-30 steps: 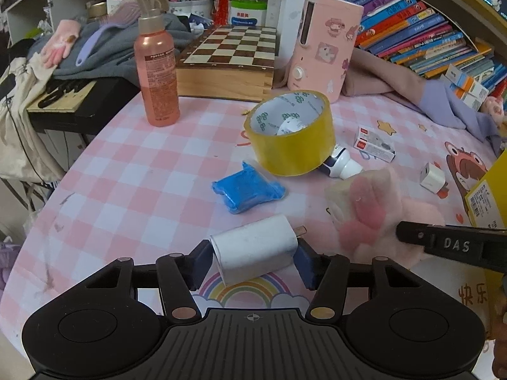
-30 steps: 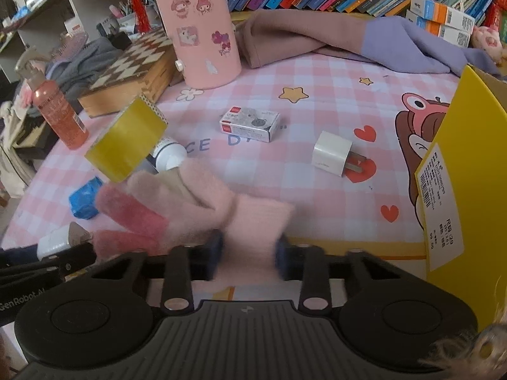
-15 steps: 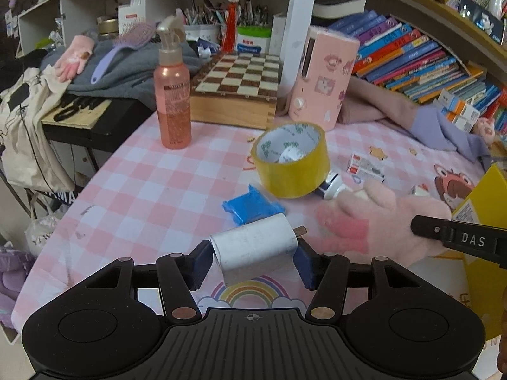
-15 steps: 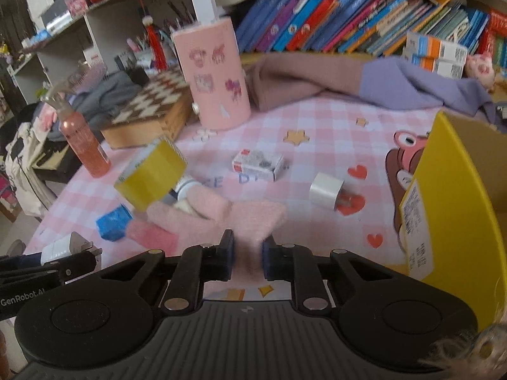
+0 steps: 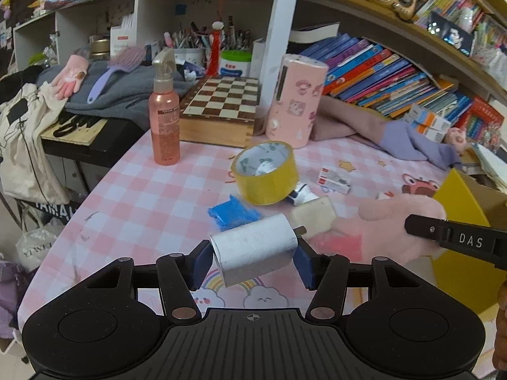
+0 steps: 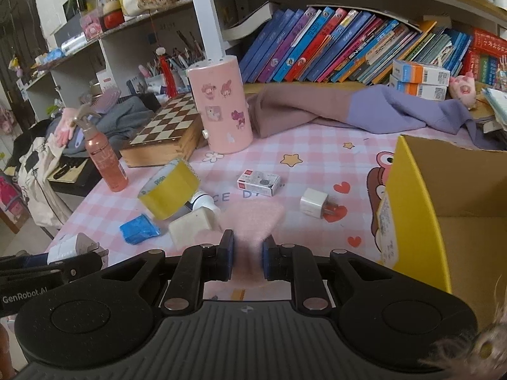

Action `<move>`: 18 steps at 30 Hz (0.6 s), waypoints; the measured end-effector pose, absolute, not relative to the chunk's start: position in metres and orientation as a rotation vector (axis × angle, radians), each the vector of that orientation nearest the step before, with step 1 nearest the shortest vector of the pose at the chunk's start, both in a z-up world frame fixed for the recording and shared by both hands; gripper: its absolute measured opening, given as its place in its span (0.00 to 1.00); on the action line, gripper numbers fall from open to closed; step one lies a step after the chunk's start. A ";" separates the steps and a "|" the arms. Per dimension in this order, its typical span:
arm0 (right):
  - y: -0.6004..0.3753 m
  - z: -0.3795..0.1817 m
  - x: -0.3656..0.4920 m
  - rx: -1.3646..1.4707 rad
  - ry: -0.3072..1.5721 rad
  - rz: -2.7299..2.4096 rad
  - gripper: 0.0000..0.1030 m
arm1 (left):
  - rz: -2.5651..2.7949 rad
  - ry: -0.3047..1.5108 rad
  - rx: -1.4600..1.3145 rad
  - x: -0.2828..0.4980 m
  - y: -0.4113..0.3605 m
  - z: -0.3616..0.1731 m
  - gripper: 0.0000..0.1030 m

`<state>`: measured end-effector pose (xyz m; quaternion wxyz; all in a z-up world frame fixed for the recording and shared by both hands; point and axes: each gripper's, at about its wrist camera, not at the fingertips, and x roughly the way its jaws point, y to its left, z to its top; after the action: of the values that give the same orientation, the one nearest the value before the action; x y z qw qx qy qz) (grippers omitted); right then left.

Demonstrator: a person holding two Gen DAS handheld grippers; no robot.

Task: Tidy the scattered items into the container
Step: 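Carry the charger in the left tool while the right tool carries the glove to the yellow box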

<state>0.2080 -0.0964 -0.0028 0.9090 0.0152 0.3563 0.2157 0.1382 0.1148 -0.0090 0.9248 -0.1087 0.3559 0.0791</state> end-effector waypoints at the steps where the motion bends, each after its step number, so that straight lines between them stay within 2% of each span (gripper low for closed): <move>1: -0.098 -0.002 0.204 0.034 0.736 0.445 0.16 | 0.157 0.725 -0.219 0.136 0.113 -0.007 0.53; 18: -0.113 0.007 0.134 0.030 0.761 0.493 0.16 | 0.106 0.676 -0.205 0.069 0.099 0.017 0.53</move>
<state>0.1337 -0.1130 0.0070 0.8988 0.0144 0.3677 0.2381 0.0687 0.0990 0.0166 0.9369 -0.1003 0.3308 0.0520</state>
